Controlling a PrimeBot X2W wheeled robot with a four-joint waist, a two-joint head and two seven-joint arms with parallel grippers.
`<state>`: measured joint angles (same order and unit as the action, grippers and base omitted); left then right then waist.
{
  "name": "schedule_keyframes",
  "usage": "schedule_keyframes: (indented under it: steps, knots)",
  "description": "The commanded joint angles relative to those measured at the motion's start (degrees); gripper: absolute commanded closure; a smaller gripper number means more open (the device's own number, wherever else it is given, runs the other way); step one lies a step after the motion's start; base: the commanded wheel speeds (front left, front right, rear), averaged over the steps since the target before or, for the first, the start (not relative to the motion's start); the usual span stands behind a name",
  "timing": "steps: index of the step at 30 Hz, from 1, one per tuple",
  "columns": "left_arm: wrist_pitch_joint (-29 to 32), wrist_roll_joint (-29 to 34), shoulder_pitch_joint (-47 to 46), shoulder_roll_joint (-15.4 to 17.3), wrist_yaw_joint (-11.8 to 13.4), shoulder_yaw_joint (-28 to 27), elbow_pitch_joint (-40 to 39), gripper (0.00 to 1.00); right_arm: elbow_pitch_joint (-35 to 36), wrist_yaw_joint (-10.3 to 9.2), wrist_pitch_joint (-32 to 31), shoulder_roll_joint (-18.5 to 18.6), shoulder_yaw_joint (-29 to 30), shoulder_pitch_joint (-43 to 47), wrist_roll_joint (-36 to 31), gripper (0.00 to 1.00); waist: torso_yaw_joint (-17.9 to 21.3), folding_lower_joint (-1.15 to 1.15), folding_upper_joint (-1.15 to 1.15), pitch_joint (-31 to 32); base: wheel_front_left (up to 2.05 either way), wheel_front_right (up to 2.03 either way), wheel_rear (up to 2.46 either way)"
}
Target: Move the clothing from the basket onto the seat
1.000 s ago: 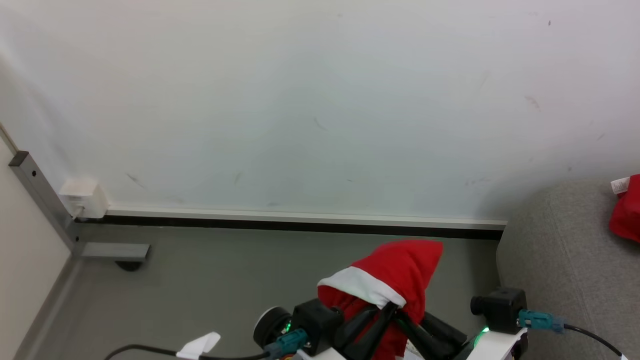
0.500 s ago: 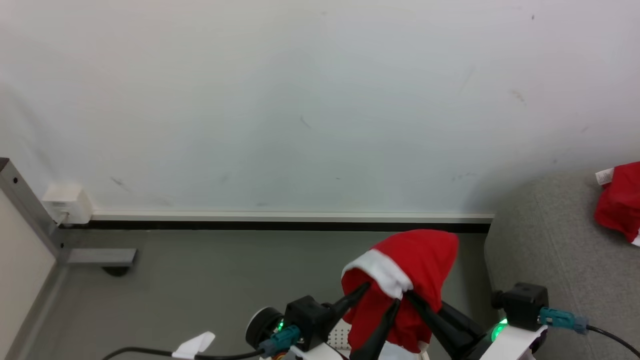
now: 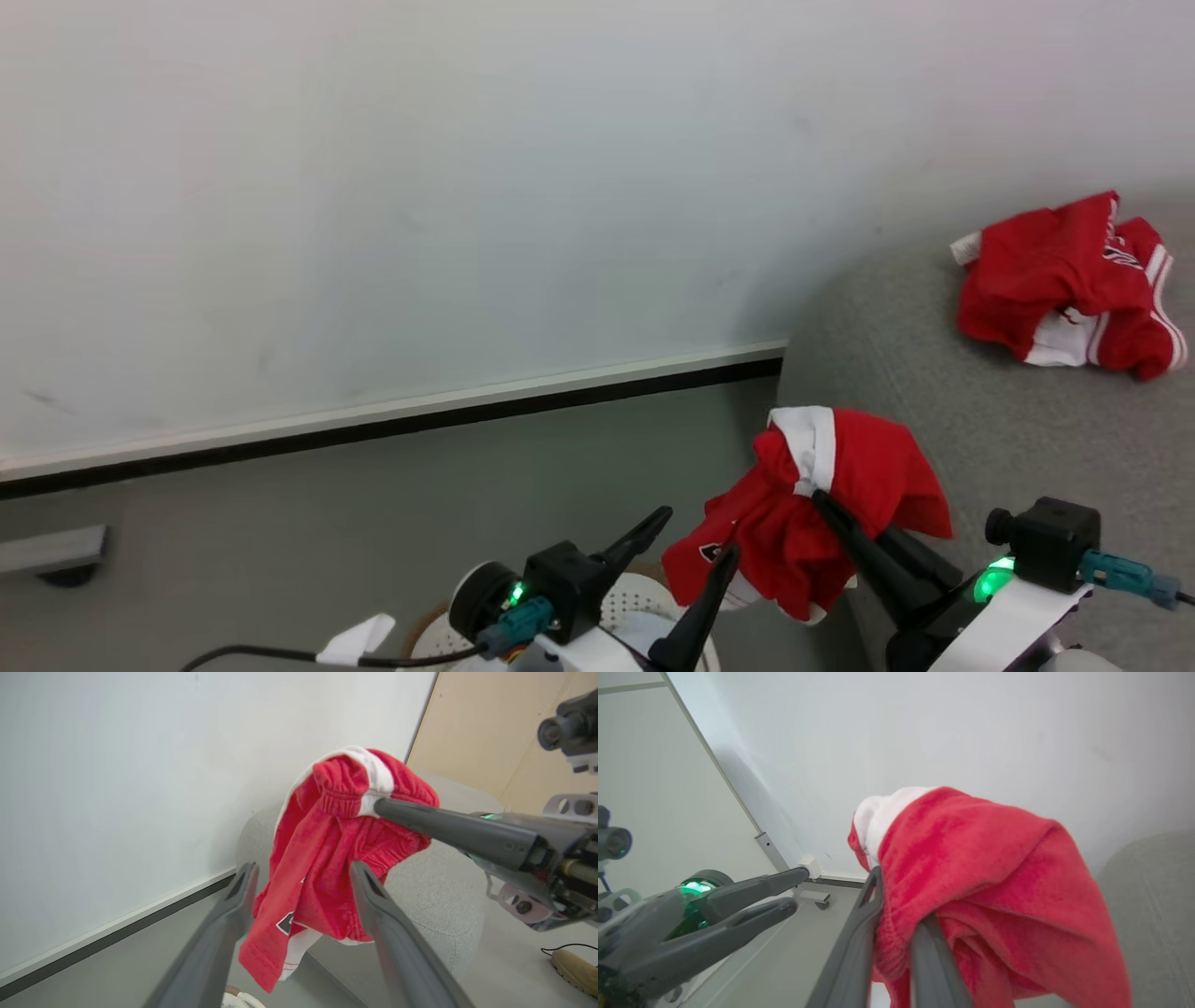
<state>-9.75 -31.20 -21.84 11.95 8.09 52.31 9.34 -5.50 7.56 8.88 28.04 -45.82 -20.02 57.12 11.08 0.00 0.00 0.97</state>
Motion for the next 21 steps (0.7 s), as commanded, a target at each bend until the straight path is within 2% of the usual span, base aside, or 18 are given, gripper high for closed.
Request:
schedule_keyframes:
  steps: [1, 5, 11, 15, 21]
  knots:
    - [-0.6, 0.8, -0.6, 0.1, -0.2, -0.1, 0.2, 0.00, 0.4, -0.15, 0.4, 0.5, 0.4, -0.3, -0.2, 1.00, 3.4, 0.00, 0.00, -1.5, 0.00, 0.00, 0.00]
    - [-1.0, 0.9, -1.3, -0.2, -0.2, 0.0, 0.8, 0.00, 1.0, -0.15, 1.0, 1.2, 2.0, 0.3, -0.7, 1.00, 6.7, 0.00, 0.00, -2.8, 0.00, 0.00, 0.00]
    - [-1.3, 1.6, -2.8, -0.8, -0.4, 0.6, 1.9, 0.00, 1.4, -0.15, 1.6, 2.0, 5.0, 1.2, -1.4, 1.00, 8.6, 0.00, 0.00, -4.7, 0.00, 0.00, 0.00]
    - [-1.0, 2.6, -5.3, -1.0, -0.9, 0.9, 2.4, 0.00, 1.7, -0.15, 2.6, 2.6, 9.1, -0.2, -2.1, 1.00, 8.0, 0.00, 0.00, -8.0, 0.00, 0.00, 0.00]
    - [-0.9, 5.0, -12.0, -1.5, -1.9, 0.7, 2.9, 0.00, 0.2, -0.15, 3.0, 4.7, 18.6, -6.0, -3.4, 1.00, 4.4, 0.00, 0.00, -16.1, 0.00, 0.00, 0.00]
